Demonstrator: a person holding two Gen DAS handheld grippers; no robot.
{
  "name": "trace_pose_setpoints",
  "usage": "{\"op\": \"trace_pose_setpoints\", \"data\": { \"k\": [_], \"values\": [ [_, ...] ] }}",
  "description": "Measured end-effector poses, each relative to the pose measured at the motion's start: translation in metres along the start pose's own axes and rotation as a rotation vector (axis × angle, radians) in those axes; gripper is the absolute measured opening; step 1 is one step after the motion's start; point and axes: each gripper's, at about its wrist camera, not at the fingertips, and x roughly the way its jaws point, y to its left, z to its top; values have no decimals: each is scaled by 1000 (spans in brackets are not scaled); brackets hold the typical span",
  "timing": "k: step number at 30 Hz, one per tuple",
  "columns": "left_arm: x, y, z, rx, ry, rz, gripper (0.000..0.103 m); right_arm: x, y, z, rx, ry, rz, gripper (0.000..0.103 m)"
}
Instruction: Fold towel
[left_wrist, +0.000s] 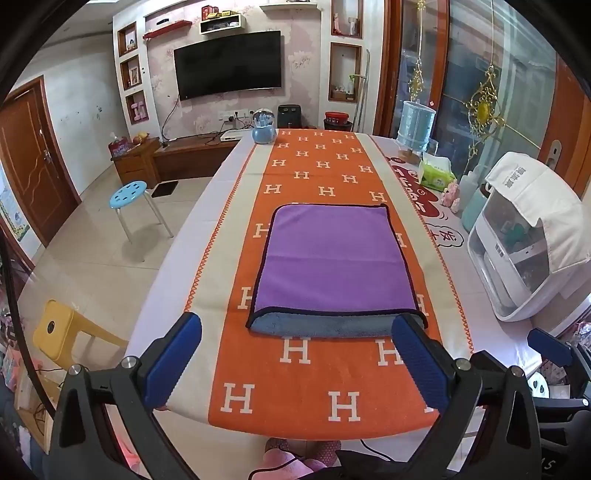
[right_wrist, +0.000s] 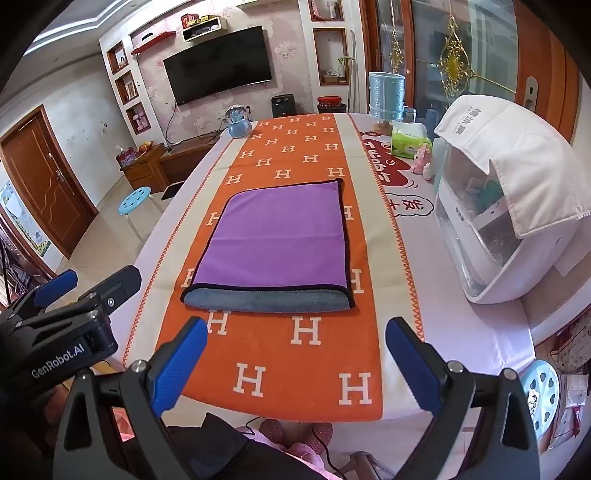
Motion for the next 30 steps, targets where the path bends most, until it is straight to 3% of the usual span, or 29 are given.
{"op": "trace_pose_setpoints", "data": {
  "k": [30],
  "values": [
    [0,-2,0,3,5,-9,102,0,5,0,4,2,-2,98]
  ]
}}
